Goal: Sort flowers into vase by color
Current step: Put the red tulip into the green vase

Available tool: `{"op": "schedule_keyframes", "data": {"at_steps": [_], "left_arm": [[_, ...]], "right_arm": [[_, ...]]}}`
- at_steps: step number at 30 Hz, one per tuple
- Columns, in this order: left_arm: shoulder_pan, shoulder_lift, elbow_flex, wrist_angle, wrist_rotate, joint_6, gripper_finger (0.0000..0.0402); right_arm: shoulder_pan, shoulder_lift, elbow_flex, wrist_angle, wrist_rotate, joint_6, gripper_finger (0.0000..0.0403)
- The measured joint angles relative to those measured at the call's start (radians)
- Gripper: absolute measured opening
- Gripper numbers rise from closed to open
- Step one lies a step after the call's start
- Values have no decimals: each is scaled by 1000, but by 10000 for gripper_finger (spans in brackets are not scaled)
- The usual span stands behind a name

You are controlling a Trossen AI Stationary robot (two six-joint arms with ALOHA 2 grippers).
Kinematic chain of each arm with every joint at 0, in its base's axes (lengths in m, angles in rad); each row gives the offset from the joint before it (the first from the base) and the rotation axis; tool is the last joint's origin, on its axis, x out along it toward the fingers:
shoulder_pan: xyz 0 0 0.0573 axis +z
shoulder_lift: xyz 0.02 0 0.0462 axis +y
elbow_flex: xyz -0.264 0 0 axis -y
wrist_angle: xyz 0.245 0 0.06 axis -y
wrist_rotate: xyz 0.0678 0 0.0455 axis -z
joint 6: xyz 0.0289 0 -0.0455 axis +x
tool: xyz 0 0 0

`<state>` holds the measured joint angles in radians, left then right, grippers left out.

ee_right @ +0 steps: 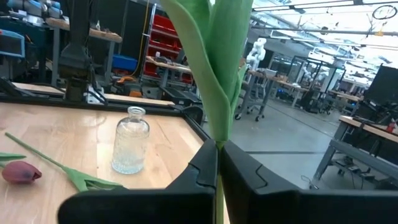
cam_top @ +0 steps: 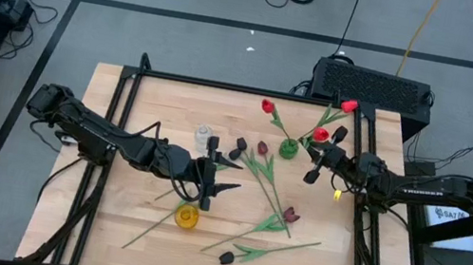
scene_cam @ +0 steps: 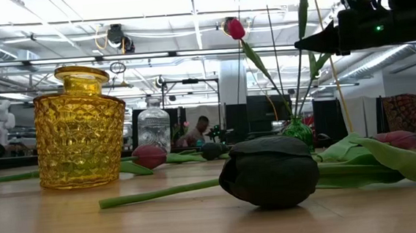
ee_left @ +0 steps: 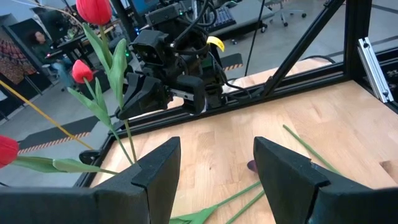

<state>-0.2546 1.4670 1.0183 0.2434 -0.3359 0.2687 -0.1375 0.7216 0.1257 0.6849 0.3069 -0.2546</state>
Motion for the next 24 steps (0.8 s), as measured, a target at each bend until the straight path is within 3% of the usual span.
{"op": "schedule_keyframes", "data": {"at_steps": [16, 24], "left_arm": [[0, 0, 0, -25, 0, 0, 210], [0, 1, 0, -57, 0, 0, 210]], "right_arm": [[0, 0, 0, -33, 0, 86, 45], [1, -1, 0, -149, 0, 215, 118]]}}
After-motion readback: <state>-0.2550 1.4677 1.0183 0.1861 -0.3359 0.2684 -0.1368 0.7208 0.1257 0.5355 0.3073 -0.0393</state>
